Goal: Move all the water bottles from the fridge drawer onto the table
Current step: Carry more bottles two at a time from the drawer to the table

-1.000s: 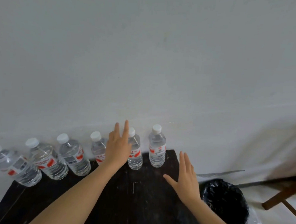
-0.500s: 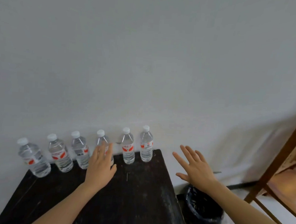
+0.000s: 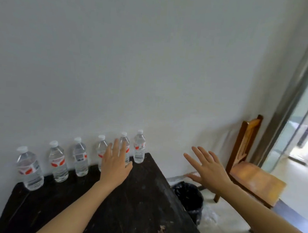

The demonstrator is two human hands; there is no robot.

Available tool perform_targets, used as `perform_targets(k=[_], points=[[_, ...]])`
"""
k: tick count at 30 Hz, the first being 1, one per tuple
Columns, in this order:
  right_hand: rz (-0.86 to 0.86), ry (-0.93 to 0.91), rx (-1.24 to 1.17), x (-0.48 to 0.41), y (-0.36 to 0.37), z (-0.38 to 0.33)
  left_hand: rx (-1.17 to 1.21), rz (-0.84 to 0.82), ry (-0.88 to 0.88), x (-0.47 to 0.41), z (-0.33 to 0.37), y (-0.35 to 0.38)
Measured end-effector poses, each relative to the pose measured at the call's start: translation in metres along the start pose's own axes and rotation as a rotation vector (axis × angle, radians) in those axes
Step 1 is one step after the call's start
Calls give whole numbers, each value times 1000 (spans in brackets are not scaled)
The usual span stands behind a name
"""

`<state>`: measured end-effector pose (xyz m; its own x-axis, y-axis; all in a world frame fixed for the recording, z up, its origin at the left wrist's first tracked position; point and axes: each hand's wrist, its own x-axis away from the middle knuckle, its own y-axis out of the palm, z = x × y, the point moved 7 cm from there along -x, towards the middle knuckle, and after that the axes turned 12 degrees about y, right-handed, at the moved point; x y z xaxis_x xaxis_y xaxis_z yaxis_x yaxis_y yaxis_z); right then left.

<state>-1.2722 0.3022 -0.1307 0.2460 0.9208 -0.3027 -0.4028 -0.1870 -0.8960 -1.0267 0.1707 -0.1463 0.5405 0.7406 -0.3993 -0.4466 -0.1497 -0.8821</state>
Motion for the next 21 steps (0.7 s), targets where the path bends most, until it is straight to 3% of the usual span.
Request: perform_targets(k=[3, 9, 17, 21], points=[[7, 116, 54, 63, -31, 5, 79, 39, 144, 24, 34, -20], [18, 284, 134, 207, -90, 36, 231, -58, 422, 73, 141, -37], [-42, 707, 288, 432, -175, 100, 466, -55, 936, 175, 339, -56], [-32, 876, 395, 573, -219, 108, 532, -108, 1109, 266, 440, -79]])
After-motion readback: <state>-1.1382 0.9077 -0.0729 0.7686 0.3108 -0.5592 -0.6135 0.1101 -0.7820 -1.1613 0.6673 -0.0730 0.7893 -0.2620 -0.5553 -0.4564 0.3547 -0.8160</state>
